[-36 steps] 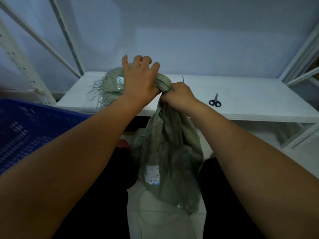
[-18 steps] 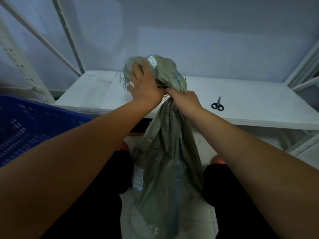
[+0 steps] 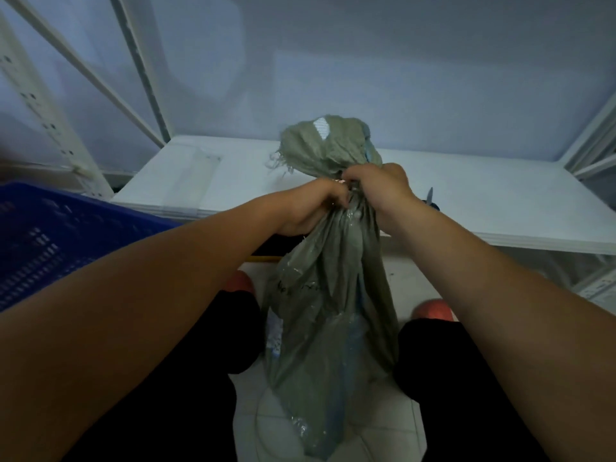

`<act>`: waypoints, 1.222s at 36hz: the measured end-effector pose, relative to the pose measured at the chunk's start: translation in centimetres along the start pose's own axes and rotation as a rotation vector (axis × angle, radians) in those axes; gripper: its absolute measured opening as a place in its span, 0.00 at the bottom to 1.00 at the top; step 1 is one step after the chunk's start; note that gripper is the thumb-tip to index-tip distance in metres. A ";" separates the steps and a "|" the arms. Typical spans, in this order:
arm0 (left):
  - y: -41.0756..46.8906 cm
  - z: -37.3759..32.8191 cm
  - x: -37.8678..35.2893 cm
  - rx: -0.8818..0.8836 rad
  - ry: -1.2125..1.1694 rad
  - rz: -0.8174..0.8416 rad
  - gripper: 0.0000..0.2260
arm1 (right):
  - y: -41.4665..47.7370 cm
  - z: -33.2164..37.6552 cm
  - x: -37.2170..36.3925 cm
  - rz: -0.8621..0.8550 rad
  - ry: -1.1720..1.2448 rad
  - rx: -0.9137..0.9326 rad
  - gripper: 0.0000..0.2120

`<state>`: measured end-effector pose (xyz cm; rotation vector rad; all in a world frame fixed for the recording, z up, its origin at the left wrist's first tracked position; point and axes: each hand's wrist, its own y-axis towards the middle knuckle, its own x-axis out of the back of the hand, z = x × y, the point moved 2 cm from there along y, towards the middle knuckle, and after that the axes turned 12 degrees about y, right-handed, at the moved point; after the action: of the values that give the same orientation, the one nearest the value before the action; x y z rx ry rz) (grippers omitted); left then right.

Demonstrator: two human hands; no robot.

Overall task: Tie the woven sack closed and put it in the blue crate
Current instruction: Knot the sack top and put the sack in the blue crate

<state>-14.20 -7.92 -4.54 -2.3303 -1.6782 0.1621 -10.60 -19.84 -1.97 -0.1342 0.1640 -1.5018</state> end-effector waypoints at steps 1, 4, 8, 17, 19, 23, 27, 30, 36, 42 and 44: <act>-0.2 0.0 0.0 0.004 0.041 0.046 0.15 | 0.0 -0.1 0.0 0.031 0.073 -0.048 0.13; -0.1 0.2 -0.4 0.080 0.320 0.120 0.07 | 0.2 -0.2 -0.4 0.121 0.213 -0.133 0.07; 0.6 0.4 -0.6 0.102 0.629 -0.014 0.12 | 0.7 -0.3 -0.7 0.169 0.331 -0.205 0.06; 0.2 0.8 -0.4 0.323 0.704 0.067 0.11 | 1.5 -0.7 -0.4 0.179 0.428 -0.250 0.03; 0.1 1.0 -0.3 0.357 0.756 0.082 0.10 | 1.6 -0.8 -0.4 0.178 0.425 -0.252 0.05; -0.4 0.9 -0.2 0.405 0.814 0.105 0.08 | 1.9 -0.8 -0.4 0.153 0.415 -0.257 0.04; -0.7 0.9 0.0 0.450 0.865 0.130 0.09 | 2.0 -0.8 -0.5 0.132 0.403 -0.268 0.04; -1.0 0.9 0.2 0.472 0.897 0.147 0.09 | 2.4 -0.7 -0.4 0.095 0.402 -0.281 0.04; -0.8 1.7 0.5 0.549 0.969 0.196 0.15 | 3.1 -0.3 0.1 0.071 0.395 -0.294 0.06; -1.1 2.5 0.2 0.661 1.127 0.317 0.19 | 4.0 0.1 1.8 -0.022 0.431 -0.330 0.09; -1.2 2.4 0.0 0.649 1.177 0.315 0.19 | 4.1 0.3 2.2 -0.048 0.422 -0.333 0.06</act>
<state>-15.86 -7.22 -6.53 -1.5773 -0.5474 -0.4563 -6.39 -21.82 -2.51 -0.0861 0.7553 -1.5262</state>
